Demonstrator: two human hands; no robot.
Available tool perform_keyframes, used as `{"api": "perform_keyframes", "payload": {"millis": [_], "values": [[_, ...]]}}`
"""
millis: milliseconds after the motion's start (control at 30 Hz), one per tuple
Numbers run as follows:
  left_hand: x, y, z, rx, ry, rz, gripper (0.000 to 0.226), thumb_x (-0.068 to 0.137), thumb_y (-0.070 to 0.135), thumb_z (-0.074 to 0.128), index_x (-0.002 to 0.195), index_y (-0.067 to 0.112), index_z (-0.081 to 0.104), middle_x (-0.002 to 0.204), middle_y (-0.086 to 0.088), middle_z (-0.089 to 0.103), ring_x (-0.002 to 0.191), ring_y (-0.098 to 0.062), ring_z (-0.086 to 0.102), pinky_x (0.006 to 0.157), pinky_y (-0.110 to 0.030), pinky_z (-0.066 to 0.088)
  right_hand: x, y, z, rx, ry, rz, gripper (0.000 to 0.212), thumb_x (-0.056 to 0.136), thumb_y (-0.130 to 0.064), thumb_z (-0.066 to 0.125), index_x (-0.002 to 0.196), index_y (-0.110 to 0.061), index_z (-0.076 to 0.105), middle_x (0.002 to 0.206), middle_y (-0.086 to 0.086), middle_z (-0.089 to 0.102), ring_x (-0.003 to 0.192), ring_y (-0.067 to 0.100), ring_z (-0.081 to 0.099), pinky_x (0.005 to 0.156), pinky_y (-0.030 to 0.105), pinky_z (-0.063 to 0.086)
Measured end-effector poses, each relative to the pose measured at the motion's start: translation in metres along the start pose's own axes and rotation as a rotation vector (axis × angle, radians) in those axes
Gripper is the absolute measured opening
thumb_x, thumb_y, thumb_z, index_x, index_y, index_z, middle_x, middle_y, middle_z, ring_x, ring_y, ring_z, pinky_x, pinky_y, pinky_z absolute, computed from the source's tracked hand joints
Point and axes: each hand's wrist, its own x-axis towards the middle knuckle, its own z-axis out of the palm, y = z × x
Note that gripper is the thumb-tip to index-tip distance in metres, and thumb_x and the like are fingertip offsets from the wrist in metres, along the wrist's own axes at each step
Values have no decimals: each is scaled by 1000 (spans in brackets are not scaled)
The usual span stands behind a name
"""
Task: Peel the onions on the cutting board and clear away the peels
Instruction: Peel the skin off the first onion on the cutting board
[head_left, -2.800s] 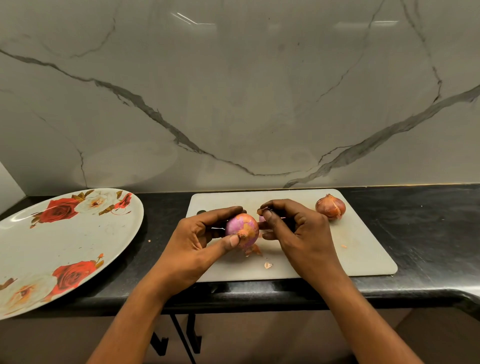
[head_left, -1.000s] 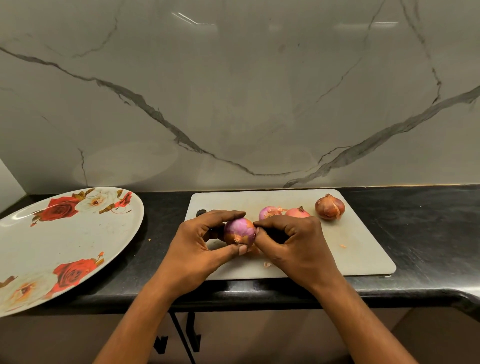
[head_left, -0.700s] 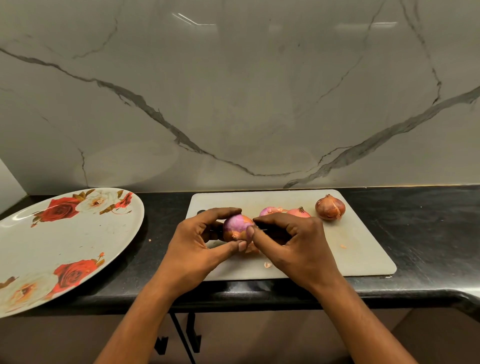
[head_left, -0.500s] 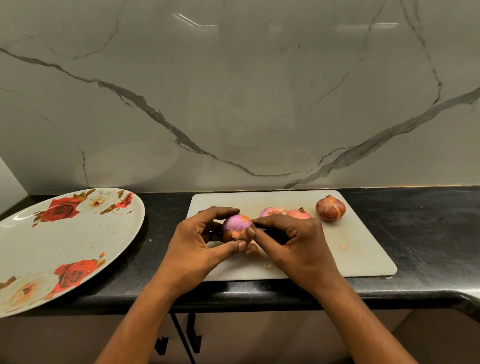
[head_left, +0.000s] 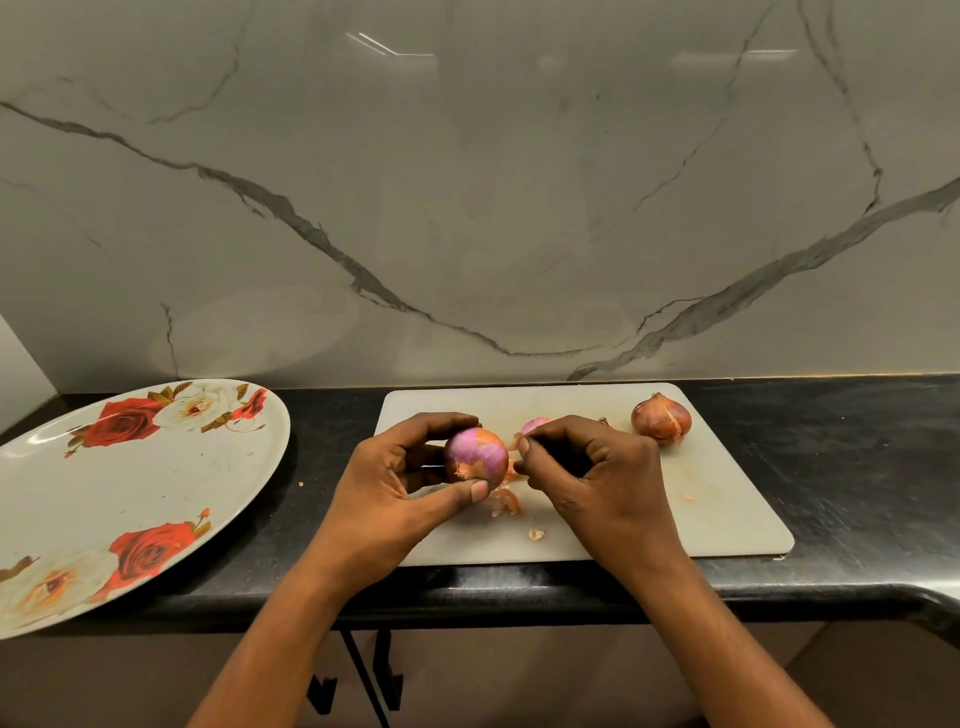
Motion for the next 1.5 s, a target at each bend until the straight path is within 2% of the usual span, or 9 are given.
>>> {"api": "perform_keyframes", "payload": {"millis": [200, 400, 600, 833, 933, 1067, 1200, 1367, 1500], "values": [[1, 0, -2, -91, -10, 34, 56, 77, 12, 86, 129, 22, 70, 129, 4, 72, 119, -22, 70, 94, -29, 60, -1, -2, -1, -36, 25, 53, 7, 91, -14, 82, 97, -19, 83, 86, -13, 79, 83, 7, 77, 77, 33, 65], [2, -5, -3, -47, -15, 98, 57, 78, 5, 87, 130, 22, 70, 131, 1, 67, 125, -26, 65, 99, -30, 58, -1, -6, -1, -100, -36, -15, 21, 91, -11, 80, 110, -20, 83, 98, -17, 78, 93, -3, 74, 84, 20, 62], [3, -9, -3, 78, -75, 116, 56, 82, 2, 86, 131, 25, 72, 130, 3, 65, 128, -27, 61, 100, -40, 59, -1, -10, -1, -17, -103, -43, 25, 95, -29, 79, 116, -16, 82, 100, -10, 80, 94, 2, 76, 80, 24, 64], [2, -8, -4, 96, -75, 138, 55, 82, 12, 84, 133, 27, 71, 131, 4, 66, 130, -25, 61, 103, -41, 57, -3, -12, -2, 6, -167, -60, 22, 94, -28, 80, 115, -24, 83, 95, -14, 80, 88, 1, 76, 74, 15, 59], [2, -8, -3, 93, -77, 139, 54, 82, 7, 85, 131, 25, 73, 130, 2, 67, 129, -27, 62, 102, -43, 58, -2, -10, -2, -41, -128, -81, 15, 97, -25, 76, 109, -26, 85, 85, -14, 79, 76, 10, 73, 63, 26, 58], [3, -8, -3, 97, -69, 134, 54, 81, 10, 85, 131, 26, 73, 131, 2, 67, 128, -28, 62, 101, -44, 59, -1, -6, -1, -76, -100, -95, 14, 97, -21, 74, 106, -23, 85, 83, -11, 78, 73, 12, 72, 62, 34, 58], [3, -8, -3, 112, -74, 135, 55, 83, 8, 86, 132, 28, 72, 132, 4, 67, 129, -24, 62, 103, -45, 58, -3, -12, -2, -19, -124, -83, 24, 95, -33, 77, 113, -19, 83, 93, -10, 80, 86, 4, 76, 73, 26, 64], [3, -8, -3, 122, -95, 136, 55, 82, 7, 86, 130, 29, 73, 131, 4, 67, 131, -26, 60, 107, -45, 55, -3, -12, -1, -97, -170, -114, 14, 96, -25, 79, 108, -21, 84, 86, -15, 77, 80, 4, 72, 66, 18, 56], [2, -8, -3, 93, -98, 136, 54, 81, 6, 86, 129, 27, 74, 130, 2, 67, 131, -28, 60, 107, -43, 56, -3, -8, -2, -165, -119, -128, 19, 94, -10, 75, 108, -19, 85, 84, -17, 75, 75, -1, 68, 66, 9, 48]]}}
